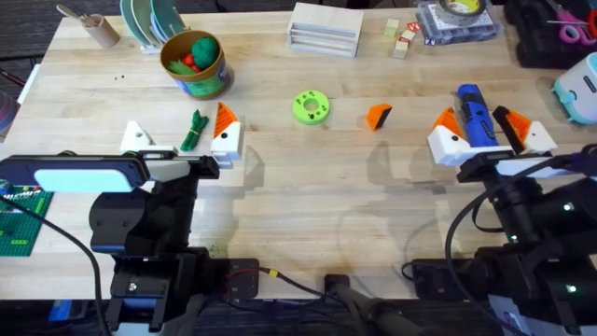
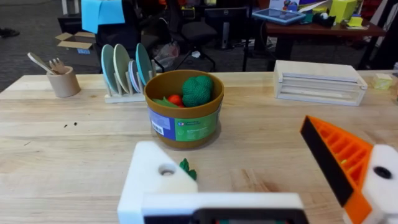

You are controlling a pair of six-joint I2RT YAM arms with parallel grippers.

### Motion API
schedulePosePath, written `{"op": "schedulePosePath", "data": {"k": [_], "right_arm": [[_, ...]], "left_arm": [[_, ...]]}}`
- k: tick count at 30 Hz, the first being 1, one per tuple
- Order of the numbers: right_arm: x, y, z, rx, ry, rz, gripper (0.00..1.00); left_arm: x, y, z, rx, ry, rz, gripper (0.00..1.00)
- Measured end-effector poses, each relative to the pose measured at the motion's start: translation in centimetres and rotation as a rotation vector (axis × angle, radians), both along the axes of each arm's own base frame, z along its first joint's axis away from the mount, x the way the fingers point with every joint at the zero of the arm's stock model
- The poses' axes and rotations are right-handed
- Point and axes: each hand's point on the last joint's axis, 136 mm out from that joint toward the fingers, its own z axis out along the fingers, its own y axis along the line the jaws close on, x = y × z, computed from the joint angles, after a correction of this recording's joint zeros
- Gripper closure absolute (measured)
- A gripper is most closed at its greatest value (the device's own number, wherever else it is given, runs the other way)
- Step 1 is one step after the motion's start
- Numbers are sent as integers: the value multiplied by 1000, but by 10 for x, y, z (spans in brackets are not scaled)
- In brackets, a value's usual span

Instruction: Pick up the gripper from the table and insert it into the empty holder that is missing its gripper. Then pick up a screw, insert it into the mounting hole, and use the screwdriver to tighten it. Finally, clean up the table by picking up the vegetable and placing it into the bucket.

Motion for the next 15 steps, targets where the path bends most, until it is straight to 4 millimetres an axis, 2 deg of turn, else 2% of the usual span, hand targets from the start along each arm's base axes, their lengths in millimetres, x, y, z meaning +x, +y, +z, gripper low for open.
{"op": "schedulePosePath", "data": {"k": [15], "right_arm": [[0, 0, -2, 0, 8, 0, 7]], "left_arm": [[0, 0, 0, 5, 0, 1, 8]]}}
